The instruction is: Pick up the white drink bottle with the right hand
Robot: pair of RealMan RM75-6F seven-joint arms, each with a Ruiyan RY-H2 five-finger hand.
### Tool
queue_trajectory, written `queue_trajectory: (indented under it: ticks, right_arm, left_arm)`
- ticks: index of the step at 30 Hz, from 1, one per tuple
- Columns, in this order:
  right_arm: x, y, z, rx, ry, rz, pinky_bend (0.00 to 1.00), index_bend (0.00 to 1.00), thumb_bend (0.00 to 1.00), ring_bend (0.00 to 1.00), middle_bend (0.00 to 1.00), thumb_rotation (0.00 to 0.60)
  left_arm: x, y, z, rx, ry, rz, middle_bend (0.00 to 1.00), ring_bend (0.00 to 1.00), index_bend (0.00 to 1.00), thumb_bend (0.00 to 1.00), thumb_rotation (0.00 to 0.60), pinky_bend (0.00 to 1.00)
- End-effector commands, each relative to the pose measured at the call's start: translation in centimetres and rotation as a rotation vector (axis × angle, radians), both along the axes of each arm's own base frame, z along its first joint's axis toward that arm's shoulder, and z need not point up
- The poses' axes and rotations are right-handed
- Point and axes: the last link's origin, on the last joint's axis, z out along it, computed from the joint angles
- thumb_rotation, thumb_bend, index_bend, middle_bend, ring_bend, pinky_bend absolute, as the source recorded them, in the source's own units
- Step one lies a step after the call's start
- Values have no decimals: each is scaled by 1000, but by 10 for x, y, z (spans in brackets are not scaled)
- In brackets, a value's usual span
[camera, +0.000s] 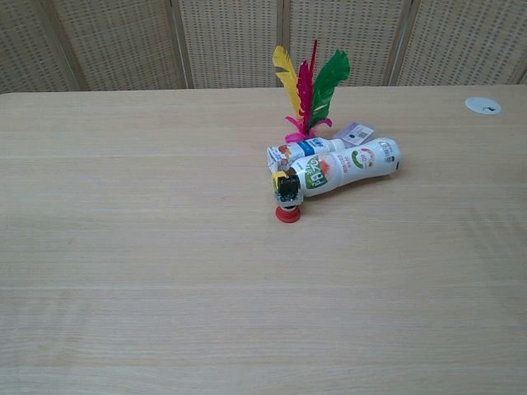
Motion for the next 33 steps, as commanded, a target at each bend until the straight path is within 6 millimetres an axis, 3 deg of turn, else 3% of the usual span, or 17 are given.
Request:
queue_trajectory:
  ticks: [1,9,19,33]
  right_arm:
    - [0,0,-2,3,-2,-5,0,0,200,0,0,464]
    - [18,-13,-27,91,-38,27,0,0,202,0,0,464]
    - [60,-77,-75,196,-59,91,0,0,201,0,0,515]
    - [89,-125,-148,333,6,108,0,0,201,0,0,574]
  left_arm:
    - [-2,1,-1,-3,-1,4,0,0,0,327,600,0]
    - [-2,2,0,-6,-4,-8,0,0,0,327,600,0]
    - [-6,5,1,-11,-7,0,0,0,0,328,600,0]
    - [-20,6,2,-5,-2,51,0,0,0,327,600,0]
